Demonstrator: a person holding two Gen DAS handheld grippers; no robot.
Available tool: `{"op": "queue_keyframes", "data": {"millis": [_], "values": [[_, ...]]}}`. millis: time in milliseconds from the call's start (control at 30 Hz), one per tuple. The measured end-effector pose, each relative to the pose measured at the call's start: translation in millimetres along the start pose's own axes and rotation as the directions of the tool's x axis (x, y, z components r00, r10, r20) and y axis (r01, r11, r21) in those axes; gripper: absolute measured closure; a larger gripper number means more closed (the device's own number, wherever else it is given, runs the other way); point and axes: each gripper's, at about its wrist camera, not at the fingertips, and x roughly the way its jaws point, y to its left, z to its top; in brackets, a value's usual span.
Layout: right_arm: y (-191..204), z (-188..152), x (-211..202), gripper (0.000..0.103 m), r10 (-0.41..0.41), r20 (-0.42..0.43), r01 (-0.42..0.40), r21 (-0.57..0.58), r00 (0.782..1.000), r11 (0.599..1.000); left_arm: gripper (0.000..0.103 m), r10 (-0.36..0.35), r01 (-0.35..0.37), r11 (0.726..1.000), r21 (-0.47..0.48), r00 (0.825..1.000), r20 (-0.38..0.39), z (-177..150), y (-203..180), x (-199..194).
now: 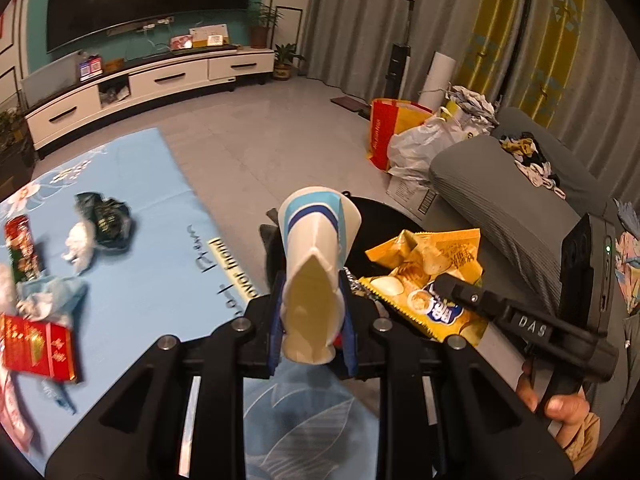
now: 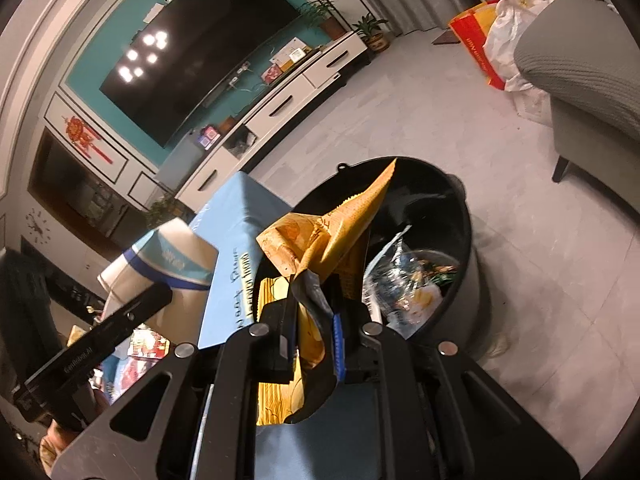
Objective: Collect trash
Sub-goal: 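Carry the paper cup and chip bag in both tools over the black bucket, then open both tools to drop the paper cup and chip bag into the bucket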
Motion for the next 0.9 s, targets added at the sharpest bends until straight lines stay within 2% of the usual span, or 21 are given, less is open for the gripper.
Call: {"op": "queue_keyframes", "data": {"millis": [367, 433, 733, 800, 900], "values": [[-20.5, 7.1, 9.6, 0.088, -0.039, -0.002, 0.039, 0.02, 0.999, 0.999, 0.078, -0.022, 0.024, 0.999, 0.034, 0.997, -0.073, 6.1, -21.3, 50.6], [-22.0, 9.1, 12.3, 0.087, -0.041, -0.003, 0.041, 0.024, 0.999, 0.999, 0.075, -0.024, 0.027, 0.999, 0.035, 0.996, -0.088, 6.2, -22.5, 59.4], [-14.9, 12.3, 19.6, 0.086, -0.057, 0.0, 0.057, 0.012, 0.998, 0.998, 0.073, -0.017, 0.02, 0.999, 0.033, 0.995, -0.103, 5.4, -24.1, 74.9], [-14.4, 12.9, 21.7, 0.085, -0.059, -0.004, 0.059, 0.013, 0.998, 0.998, 0.073, -0.017, 0.02, 0.999, 0.028, 0.994, -0.104, 5.2, -22.4, 74.8], [-14.8, 14.5, 25.8, 0.077, -0.068, -0.016, 0.069, 0.02, 0.998, 0.997, 0.068, -0.014, 0.016, 1.0, 0.019, 0.995, -0.103, 5.9, -19.4, 75.1]]}}
